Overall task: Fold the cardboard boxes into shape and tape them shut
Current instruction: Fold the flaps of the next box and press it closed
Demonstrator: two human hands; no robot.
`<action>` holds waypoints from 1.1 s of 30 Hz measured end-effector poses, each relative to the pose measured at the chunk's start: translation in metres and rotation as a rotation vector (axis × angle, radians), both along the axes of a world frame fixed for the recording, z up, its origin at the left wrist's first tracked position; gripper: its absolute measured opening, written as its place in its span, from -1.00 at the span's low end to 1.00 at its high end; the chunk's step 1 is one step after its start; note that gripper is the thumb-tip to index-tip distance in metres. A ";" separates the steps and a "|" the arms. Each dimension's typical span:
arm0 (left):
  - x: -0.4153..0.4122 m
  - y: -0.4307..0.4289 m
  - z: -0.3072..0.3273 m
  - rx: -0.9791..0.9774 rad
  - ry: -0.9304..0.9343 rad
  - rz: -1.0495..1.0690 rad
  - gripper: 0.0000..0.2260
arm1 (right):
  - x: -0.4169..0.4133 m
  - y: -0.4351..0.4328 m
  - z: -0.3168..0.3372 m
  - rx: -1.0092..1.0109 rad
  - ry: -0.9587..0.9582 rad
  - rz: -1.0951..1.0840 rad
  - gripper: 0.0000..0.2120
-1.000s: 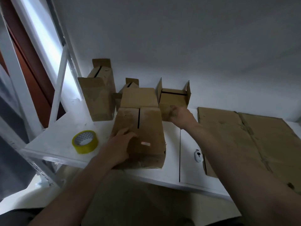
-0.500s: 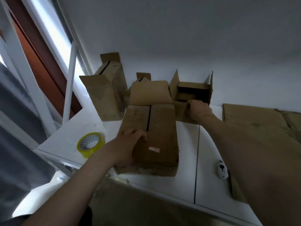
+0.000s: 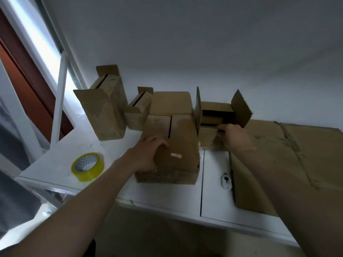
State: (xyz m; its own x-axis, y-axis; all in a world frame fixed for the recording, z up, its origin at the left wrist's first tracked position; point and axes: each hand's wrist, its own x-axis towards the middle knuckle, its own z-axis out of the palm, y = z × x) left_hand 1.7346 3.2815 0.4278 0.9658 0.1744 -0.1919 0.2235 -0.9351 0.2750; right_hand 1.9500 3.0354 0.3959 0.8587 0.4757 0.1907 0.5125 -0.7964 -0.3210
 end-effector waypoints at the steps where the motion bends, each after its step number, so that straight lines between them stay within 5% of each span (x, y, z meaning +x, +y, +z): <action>1: 0.010 0.003 0.001 -0.013 0.011 -0.007 -0.21 | -0.003 0.001 -0.001 0.029 0.013 0.013 -0.72; 5: 0.048 0.026 -0.004 -0.012 -0.047 0.012 -0.25 | 0.000 0.014 -0.010 0.113 0.071 0.081 -0.65; 10: 0.095 0.046 -0.023 0.157 -0.316 0.071 -0.47 | 0.025 0.039 -0.026 -0.009 0.094 0.045 -0.38; 15: 0.118 0.048 -0.028 0.190 -0.306 0.125 -0.50 | 0.036 0.042 -0.036 -0.077 0.099 0.073 -0.24; 21: 0.089 -0.003 -0.020 0.281 -0.418 0.121 -0.54 | -0.002 -0.013 -0.021 0.093 0.154 0.113 -0.40; 24: 0.079 -0.062 -0.016 0.143 -0.536 -0.037 -0.62 | -0.032 -0.068 -0.008 0.053 0.204 0.130 -0.63; 33: 0.082 -0.255 -0.045 -0.139 -0.051 -0.470 -0.53 | -0.101 -0.245 -0.012 -0.117 0.386 -0.127 -0.66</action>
State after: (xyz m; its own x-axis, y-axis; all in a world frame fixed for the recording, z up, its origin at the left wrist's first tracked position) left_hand 1.8169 3.0266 0.3827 0.9425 -0.3068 -0.1327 -0.2312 -0.8850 0.4041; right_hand 1.8488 2.7905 0.3839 0.9096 0.3609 -0.2059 0.2678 -0.8881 -0.3736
